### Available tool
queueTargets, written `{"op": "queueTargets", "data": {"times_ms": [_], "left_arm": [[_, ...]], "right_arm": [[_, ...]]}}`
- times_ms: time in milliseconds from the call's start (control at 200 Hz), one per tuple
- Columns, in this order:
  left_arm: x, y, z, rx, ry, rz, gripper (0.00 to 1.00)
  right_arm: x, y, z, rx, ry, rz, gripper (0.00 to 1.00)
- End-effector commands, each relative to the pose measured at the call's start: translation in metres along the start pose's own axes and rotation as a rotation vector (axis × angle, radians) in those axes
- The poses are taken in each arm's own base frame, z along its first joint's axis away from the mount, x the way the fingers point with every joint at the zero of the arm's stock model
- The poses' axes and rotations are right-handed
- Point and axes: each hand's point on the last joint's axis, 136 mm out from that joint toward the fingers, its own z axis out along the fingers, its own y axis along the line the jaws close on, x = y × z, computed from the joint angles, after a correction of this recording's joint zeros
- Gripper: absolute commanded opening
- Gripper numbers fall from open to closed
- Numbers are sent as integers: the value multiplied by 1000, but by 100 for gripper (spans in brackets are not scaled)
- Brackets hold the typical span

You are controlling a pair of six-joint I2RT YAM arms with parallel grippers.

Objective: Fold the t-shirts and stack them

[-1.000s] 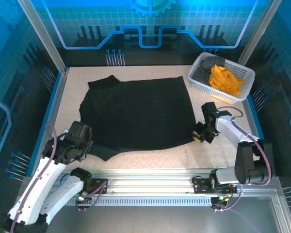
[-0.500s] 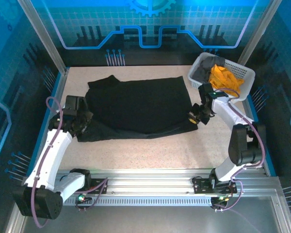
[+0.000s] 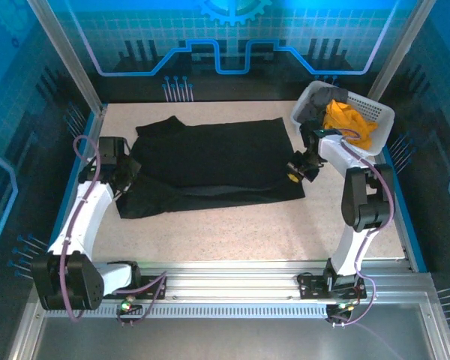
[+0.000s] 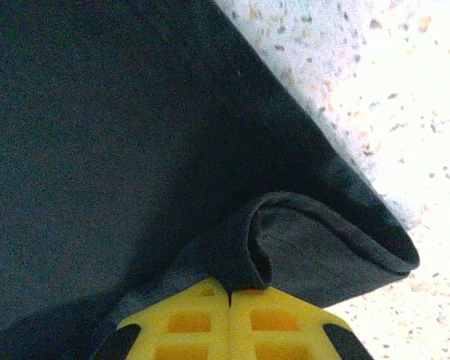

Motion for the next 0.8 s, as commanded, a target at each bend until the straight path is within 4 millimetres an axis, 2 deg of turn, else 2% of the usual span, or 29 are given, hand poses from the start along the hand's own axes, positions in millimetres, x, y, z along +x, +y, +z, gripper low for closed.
{"op": "queueTargets", "data": {"times_ms": [0,150,290,405,660,795], "left_arm": [[-19,-7,0,7,-50,23,0],[-24,5,6,-37,-59,18,0],[-28,14,13,-65,-59,10,0],[-29,16,19,-73,-54,8,0],[-32,20,35,-92,-39,4,0],[-33,20,48,-98,-29,15,0]], "right_arm": [[-9,-10,2,59,-7,58,0],[-16,-18,7,82,-12,111,0],[-21,-17,11,80,-13,136,0],[-24,-14,11,88,-17,145,0],[-33,-14,-3,117,-73,167,0],[-33,-13,2,131,-58,175,0]]}}
